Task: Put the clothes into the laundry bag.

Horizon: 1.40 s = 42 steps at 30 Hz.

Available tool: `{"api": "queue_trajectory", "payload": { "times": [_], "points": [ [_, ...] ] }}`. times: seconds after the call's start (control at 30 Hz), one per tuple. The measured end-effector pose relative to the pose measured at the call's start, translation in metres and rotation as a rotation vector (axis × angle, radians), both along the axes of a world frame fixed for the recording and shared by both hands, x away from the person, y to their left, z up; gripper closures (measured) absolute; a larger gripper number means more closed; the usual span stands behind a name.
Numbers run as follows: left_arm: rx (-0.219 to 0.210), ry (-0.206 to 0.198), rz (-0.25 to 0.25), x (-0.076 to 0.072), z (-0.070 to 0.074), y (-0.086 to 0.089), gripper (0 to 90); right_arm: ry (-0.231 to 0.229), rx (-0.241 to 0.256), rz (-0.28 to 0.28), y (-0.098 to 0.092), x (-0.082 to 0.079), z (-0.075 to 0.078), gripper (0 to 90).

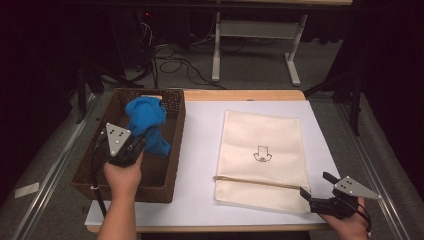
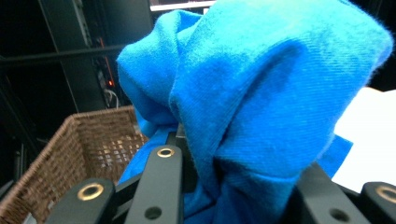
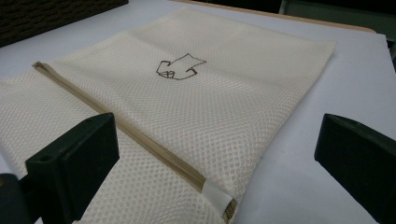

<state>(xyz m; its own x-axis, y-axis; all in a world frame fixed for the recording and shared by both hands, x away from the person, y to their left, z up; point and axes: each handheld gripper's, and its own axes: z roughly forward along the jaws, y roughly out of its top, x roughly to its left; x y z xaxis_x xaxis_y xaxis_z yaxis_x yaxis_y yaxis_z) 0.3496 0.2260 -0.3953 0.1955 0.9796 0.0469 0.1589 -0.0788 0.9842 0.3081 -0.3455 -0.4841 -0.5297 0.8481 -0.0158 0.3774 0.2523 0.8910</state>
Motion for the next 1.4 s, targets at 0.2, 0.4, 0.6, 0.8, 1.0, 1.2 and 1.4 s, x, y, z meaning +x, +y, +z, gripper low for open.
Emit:
{"api": "queue_trajectory", "payload": {
  "times": [0.2,0.4,0.6,0.8,1.0,1.2,1.4],
  "points": [
    [-0.018,-0.047,0.004,-0.004,0.014,-0.006,72.3,0.001,0.007,0.004,0.001,0.0,0.0,0.5],
    [-0.012,-0.082,-0.024,-0.008,0.024,-0.019,72.3,0.013,0.006,0.007,0.001,0.001,-0.001,0.5],
    [-0.017,-0.106,-0.055,-0.009,0.032,-0.033,72.3,0.02,0.012,-0.008,0.0,0.001,-0.002,0.5],
    [-0.012,-0.122,-0.104,-0.01,0.038,-0.052,72.3,0.012,0.015,-0.009,-0.001,0.001,-0.001,0.5],
    [-0.019,-0.129,-0.163,-0.011,0.041,-0.073,72.2,0.02,0.012,-0.008,0.0,0.0,-0.001,0.5],
    [-0.02,-0.129,-0.224,-0.013,0.042,-0.099,72.2,0.009,0.007,0.001,0.0,0.0,-0.001,0.5],
    [-0.034,-0.127,-0.28,-0.015,0.04,-0.123,72.2,0.01,0.01,0.004,0.0,0.0,-0.001,0.5]
  ]
}}
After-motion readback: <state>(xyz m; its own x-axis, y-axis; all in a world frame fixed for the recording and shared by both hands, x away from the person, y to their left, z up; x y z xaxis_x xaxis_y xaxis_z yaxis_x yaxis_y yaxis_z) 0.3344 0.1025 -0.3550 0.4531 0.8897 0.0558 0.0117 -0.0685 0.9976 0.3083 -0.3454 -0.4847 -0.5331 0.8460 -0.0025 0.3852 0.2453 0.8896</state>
